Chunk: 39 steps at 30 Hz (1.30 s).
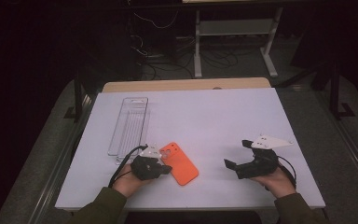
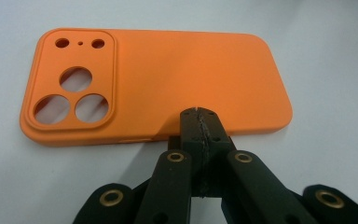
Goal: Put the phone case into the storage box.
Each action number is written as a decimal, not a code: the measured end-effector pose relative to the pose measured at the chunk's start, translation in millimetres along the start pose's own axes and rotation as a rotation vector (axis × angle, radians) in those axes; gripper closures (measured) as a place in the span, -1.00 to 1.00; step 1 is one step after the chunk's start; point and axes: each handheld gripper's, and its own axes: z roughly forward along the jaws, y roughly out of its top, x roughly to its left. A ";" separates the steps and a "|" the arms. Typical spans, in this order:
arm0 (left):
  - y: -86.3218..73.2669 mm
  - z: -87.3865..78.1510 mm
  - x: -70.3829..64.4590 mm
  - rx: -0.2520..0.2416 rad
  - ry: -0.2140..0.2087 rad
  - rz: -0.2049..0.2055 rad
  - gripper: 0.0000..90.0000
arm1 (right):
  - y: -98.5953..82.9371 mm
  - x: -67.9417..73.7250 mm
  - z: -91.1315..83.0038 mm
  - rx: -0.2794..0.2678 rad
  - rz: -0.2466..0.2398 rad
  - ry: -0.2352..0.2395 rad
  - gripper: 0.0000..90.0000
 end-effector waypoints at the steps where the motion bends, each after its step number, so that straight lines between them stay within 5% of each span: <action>1: 1.2 0.1 1.1 0.013 -0.002 0.016 0.99 | 0.0 0.0 0.0 0.000 0.000 0.000 -1.00; 18: 21.8 24.7 3.1 -0.017 -0.029 -0.030 1.00 | -0.7 -0.3 0.5 0.000 0.001 0.004 -1.00; 39: 56.8 61.2 7.0 -0.028 -0.043 -0.003 1.00 | -1.2 -0.8 0.7 0.002 0.006 0.008 -1.00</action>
